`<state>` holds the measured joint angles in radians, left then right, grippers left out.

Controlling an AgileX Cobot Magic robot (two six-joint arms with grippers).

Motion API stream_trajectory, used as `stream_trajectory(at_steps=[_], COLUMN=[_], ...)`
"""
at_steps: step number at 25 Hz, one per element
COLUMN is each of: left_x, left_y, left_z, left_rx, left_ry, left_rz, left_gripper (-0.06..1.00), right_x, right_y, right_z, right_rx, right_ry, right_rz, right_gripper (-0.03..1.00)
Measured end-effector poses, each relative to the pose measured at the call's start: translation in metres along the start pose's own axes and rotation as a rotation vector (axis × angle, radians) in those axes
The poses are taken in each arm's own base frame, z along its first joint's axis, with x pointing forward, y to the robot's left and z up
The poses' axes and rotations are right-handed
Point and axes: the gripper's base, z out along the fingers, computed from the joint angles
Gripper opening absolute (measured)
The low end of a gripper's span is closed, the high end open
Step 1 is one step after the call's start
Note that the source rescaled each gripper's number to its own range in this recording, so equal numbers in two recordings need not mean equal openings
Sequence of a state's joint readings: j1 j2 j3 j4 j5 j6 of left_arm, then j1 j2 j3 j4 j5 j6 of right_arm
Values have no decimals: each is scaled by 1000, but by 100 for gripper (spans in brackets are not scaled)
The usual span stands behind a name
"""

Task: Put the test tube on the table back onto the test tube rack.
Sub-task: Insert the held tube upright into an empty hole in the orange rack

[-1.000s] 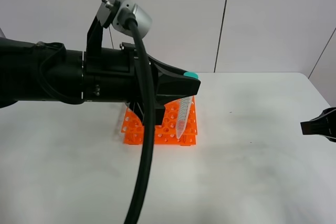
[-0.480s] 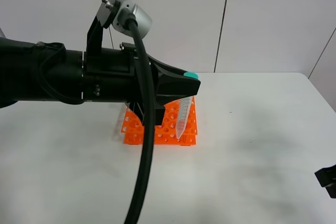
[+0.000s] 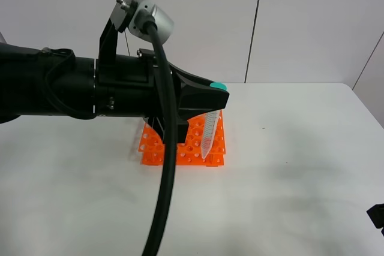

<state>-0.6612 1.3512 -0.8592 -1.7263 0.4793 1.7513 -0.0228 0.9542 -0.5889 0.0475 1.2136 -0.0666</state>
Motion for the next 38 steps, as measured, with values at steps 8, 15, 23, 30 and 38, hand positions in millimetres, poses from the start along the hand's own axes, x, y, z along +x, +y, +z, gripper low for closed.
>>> stream_trajectory(at_steps=[8, 15, 23, 30, 38], left_x=[0, -1, -1, -1, -2], left_y=[0, -3, -3, -5, -8], left_z=[0, 0, 0, 0, 0], left_rx=[0, 31, 36, 55, 85], left_ry=[0, -6, -7, -11, -16], left_rz=[0, -1, -1, -2, -2], left_gripper=[0, 0, 0, 0, 0], right_x=[-2, 5, 24, 34, 41], right_y=[1, 3, 5, 7, 8], right_z=[-3, -38, -71, -64, -66], right_rx=[-4, 13, 26, -4, -29], right_ry=[-66, -528, -892, -780, -792], right_rz=[2, -3, -9, 2, 37], right_gripper=[30, 30, 30, 30, 30])
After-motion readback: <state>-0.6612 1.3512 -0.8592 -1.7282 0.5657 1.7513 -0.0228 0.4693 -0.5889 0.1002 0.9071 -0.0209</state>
